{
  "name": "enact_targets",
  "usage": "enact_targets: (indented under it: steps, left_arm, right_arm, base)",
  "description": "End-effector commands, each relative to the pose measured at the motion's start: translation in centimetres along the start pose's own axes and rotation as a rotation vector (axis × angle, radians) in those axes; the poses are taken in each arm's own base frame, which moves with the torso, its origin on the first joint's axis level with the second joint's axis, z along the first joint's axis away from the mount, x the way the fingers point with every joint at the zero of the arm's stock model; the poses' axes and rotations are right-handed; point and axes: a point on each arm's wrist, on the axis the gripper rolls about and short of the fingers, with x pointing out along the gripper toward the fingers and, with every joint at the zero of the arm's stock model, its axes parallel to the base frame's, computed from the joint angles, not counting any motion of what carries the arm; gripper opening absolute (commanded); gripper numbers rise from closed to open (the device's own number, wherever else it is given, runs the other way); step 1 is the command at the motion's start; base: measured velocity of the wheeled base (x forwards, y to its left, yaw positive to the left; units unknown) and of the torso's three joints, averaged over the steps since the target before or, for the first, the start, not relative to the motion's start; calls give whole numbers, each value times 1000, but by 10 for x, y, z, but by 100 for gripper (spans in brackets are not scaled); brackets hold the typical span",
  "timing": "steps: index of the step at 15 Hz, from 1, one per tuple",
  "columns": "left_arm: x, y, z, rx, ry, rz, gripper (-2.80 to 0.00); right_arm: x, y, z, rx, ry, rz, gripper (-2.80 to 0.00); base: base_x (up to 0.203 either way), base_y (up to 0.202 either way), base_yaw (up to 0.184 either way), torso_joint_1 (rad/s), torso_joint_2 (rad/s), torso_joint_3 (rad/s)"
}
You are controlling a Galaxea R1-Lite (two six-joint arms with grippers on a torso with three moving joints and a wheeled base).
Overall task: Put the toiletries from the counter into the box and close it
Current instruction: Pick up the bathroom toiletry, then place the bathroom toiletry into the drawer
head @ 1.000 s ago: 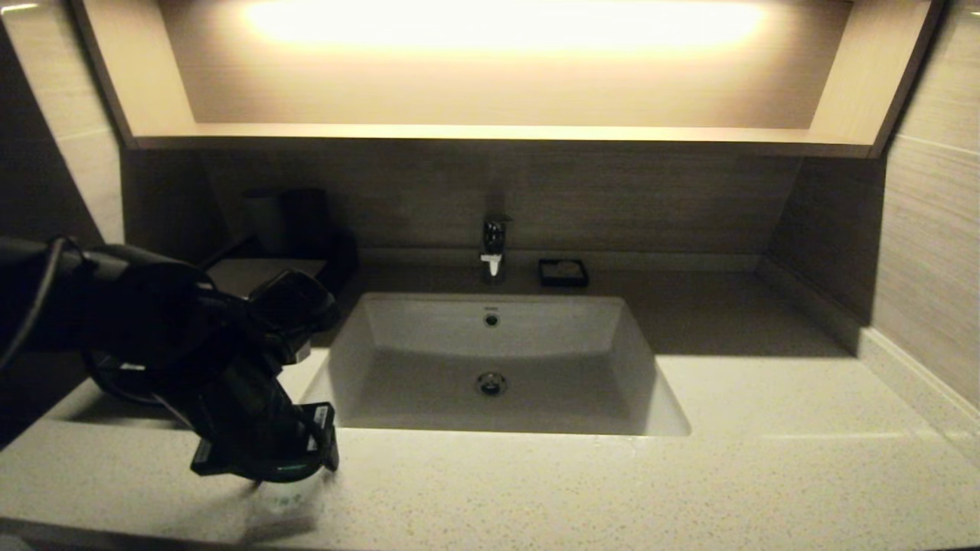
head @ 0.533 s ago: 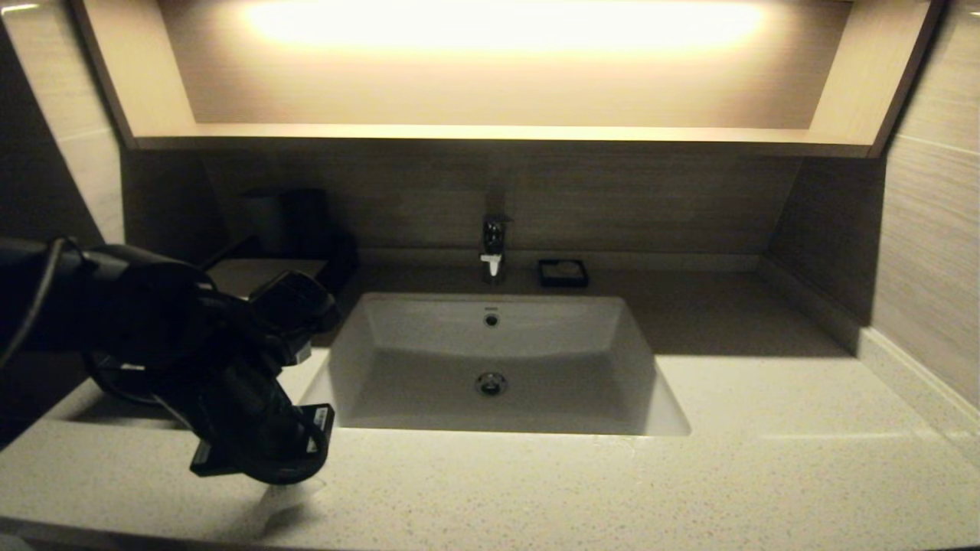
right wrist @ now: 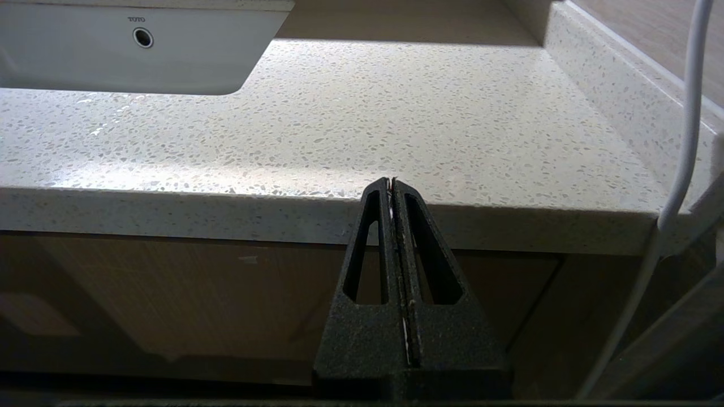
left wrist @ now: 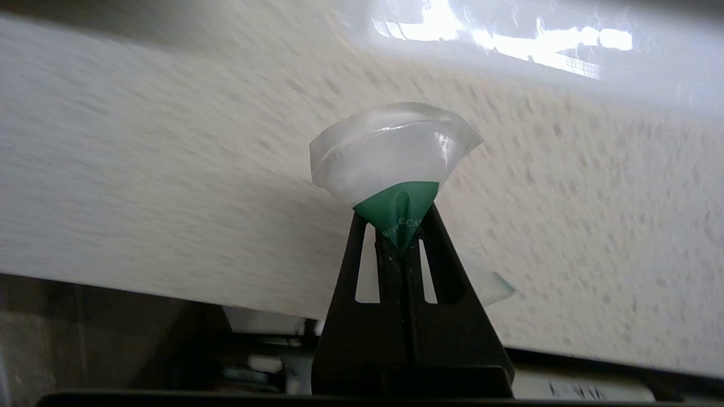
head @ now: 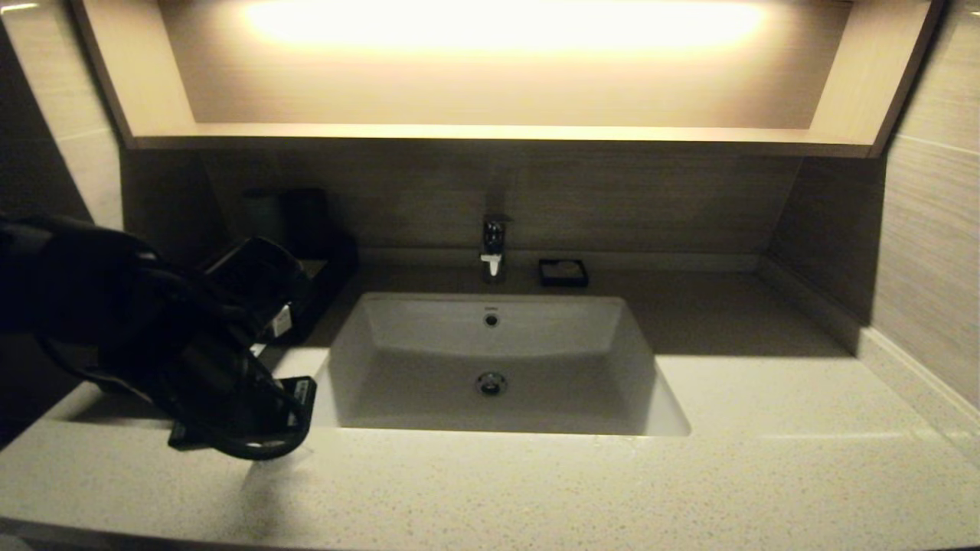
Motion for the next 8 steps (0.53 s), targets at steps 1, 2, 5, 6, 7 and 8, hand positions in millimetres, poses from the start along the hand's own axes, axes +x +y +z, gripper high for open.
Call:
enact_targets:
  steps: [1, 2, 5, 6, 7, 8]
  left_arm:
    - [-13, 15, 9, -28, -68, 22, -280]
    - [-15, 24, 16, -43, -89, 36, -280]
    - [-24, 47, 43, -91, -175, 65, -280]
    - [-23, 52, 51, -77, -188, 75, -280]
    - [-22, 55, 58, -70, -203, 80, -280]
    - [-20, 56, 64, -65, -226, 79, -280]
  right_arm:
    - [0, 0, 0, -1, 2, 1, -280]
    - [0, 0, 0, -1, 2, 1, -280]
    - [0, 0, 0, -1, 1, 1, -280]
    - [0, 0, 0, -1, 2, 1, -280]
    - [0, 0, 0, -1, 2, 1, -280]
    - [0, 0, 0, -1, 1, 1, -280]
  base:
    - [0, 0, 0, 0, 0, 0]
    - [0, 0, 0, 0, 0, 0]
    - [0, 0, 0, 0, 0, 0]
    - [0, 0, 0, 0, 0, 0]
    - [0, 0, 0, 0, 0, 0]
    - [0, 0, 0, 0, 0, 0]
